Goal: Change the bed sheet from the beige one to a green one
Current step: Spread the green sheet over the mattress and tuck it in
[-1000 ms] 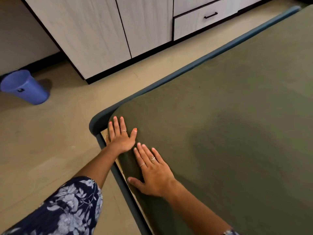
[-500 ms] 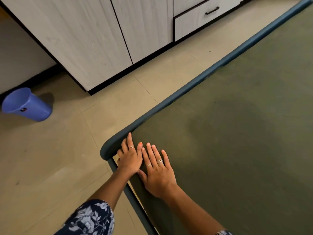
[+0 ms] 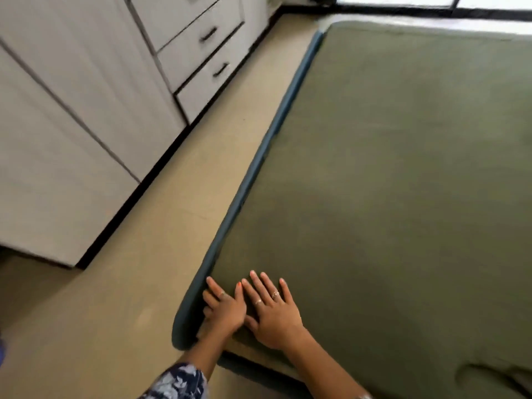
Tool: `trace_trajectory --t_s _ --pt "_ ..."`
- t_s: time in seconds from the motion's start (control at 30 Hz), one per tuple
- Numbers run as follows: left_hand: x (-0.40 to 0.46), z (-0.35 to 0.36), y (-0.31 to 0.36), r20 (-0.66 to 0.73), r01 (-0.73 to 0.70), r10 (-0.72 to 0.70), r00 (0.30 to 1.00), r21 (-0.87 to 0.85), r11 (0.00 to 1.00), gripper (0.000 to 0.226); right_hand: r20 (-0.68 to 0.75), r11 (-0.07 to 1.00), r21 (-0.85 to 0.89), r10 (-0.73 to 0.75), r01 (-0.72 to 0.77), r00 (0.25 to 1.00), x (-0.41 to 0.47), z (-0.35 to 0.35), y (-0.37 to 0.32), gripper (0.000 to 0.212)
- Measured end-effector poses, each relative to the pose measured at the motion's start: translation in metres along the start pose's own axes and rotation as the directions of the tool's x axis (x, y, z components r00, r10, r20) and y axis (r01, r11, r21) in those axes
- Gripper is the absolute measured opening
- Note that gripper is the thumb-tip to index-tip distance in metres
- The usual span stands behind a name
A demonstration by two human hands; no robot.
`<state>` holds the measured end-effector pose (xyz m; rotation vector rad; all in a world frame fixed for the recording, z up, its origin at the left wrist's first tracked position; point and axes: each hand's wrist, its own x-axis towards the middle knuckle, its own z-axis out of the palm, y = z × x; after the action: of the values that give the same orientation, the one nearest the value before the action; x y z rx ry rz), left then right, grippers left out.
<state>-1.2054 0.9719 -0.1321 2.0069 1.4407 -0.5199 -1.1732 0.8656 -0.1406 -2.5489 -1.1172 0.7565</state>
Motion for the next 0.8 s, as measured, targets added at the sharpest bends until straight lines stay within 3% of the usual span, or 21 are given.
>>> trace_trajectory --t_s 0.07,0.1,0.2,0.3,0.37,0.4,0.47,0.53,0.6,0.7,0.8 --pt "-0.009 -0.013 -0.005 -0.061 -0.193 0.217 0.974 0.269 0.944 0.075 -0.109 0.999 0.013 0.050 -0.049 0.993 -0.008 -0.003 -0.007 0.074" --pt "-0.012 -0.017 -0.012 -0.040 -0.306 0.348 0.937 0.393 0.867 0.072 -0.088 0.993 0.045 0.109 -0.106 0.990 -0.017 -0.007 -0.012 0.073" --pt "-0.014 -0.019 -0.031 0.149 -0.580 0.650 0.745 0.626 0.522 0.064 -0.182 0.943 0.129 0.325 -0.306 0.928 -0.040 0.011 -0.014 0.071" --pt "-0.005 -0.024 -0.037 0.351 -0.688 0.637 0.686 0.598 0.411 0.065 -0.231 0.910 0.194 0.405 -0.366 0.885 -0.056 0.066 -0.006 0.110" --pt "-0.003 -0.036 -0.040 0.476 -0.699 0.537 0.696 0.619 0.358 0.066 -0.103 0.918 0.223 0.356 -0.328 0.929 -0.069 0.067 -0.016 0.127" --pt "-0.008 -0.044 -0.039 0.540 -0.694 0.446 0.714 0.628 0.351 0.066 -0.027 0.926 0.224 0.317 -0.303 0.948 -0.077 0.052 -0.022 0.122" --pt "-0.022 -0.062 -0.030 0.617 -0.678 0.283 0.734 0.647 0.348 0.062 0.046 0.937 0.214 0.273 -0.277 0.961 -0.090 0.004 -0.033 0.082" --pt "-0.056 -0.091 -0.009 0.621 -0.649 0.191 0.760 0.719 0.249 0.057 0.195 0.933 0.246 0.216 -0.261 0.957 -0.096 -0.047 -0.037 0.057" --pt "-0.105 -0.128 0.019 0.599 -0.636 0.233 0.766 0.759 0.141 0.052 0.154 0.920 0.194 0.313 -0.339 0.937 -0.100 -0.096 -0.045 0.050" --pt "-0.163 -0.182 0.072 0.538 -0.703 0.556 0.634 0.701 0.123 0.051 -0.022 0.901 0.187 0.401 -0.390 0.916 -0.112 -0.169 -0.057 0.049" --pt "-0.206 -0.235 0.113 0.466 -0.731 0.720 0.515 0.677 0.085 0.052 -0.108 0.918 0.129 0.388 -0.374 0.915 -0.125 -0.246 -0.069 0.046"
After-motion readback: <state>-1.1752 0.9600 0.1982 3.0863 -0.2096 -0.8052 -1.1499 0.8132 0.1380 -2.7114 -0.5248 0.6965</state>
